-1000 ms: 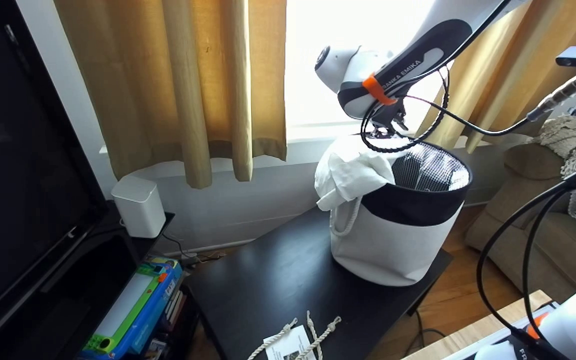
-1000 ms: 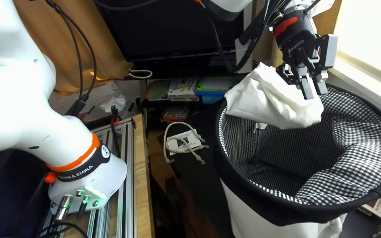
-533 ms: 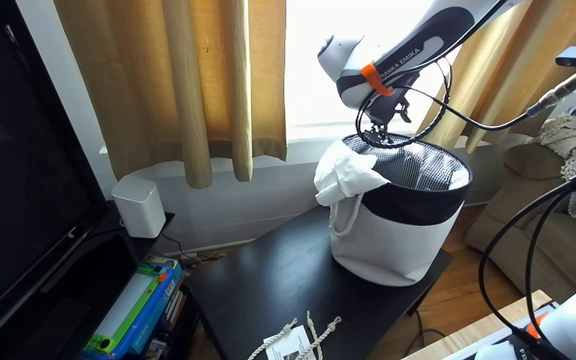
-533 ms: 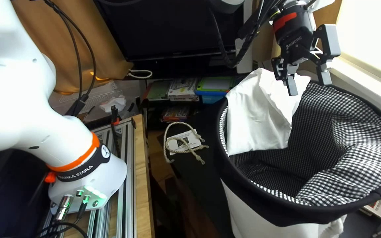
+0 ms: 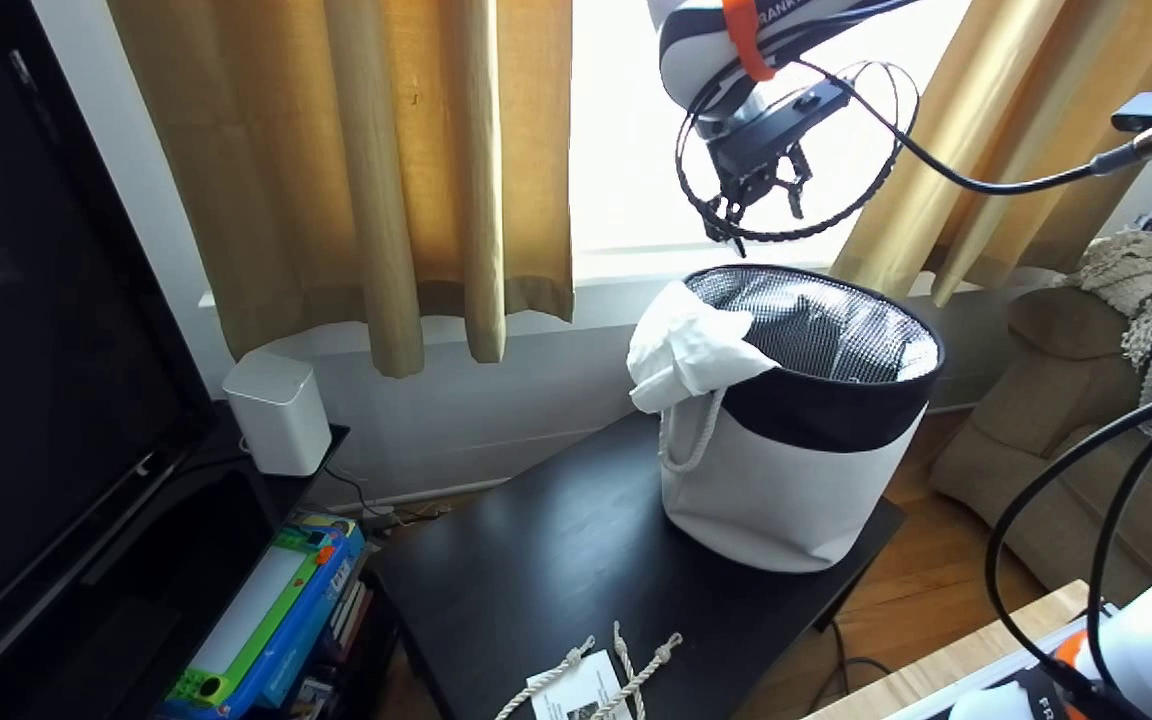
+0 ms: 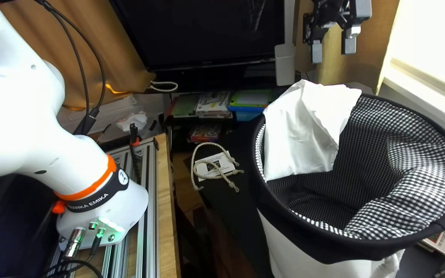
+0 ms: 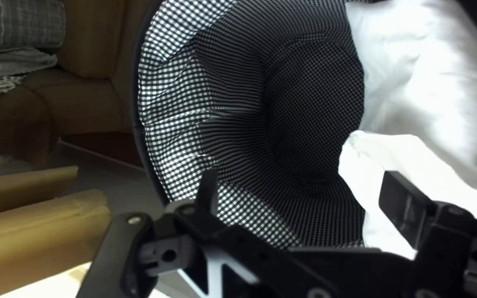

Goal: Put the cloth on the edge of the laundry basket

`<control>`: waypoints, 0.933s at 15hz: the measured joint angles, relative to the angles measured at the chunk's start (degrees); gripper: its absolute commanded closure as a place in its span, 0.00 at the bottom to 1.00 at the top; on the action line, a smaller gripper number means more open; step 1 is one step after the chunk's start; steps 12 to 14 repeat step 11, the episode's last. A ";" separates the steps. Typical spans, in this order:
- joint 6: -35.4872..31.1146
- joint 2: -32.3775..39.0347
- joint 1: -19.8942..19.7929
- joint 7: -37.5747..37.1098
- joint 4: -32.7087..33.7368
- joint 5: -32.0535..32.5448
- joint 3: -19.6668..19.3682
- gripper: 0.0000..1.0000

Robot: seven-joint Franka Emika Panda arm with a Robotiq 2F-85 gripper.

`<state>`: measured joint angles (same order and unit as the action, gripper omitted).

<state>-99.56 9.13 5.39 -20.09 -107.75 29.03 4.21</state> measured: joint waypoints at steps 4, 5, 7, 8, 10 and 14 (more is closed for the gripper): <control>0.91 -3.16 0.82 -2.13 2.42 -5.26 0.33 0.00; 0.91 -3.69 1.07 -2.75 2.87 -6.14 0.51 0.00; 0.90 -4.50 1.54 -4.15 3.63 -7.71 1.02 0.00; 0.90 -4.77 1.73 -4.63 3.99 -8.45 1.31 0.00; 0.89 -5.09 2.15 -5.58 4.48 -9.41 1.76 0.00; 0.89 -5.16 2.31 -5.80 4.56 -9.52 1.85 0.00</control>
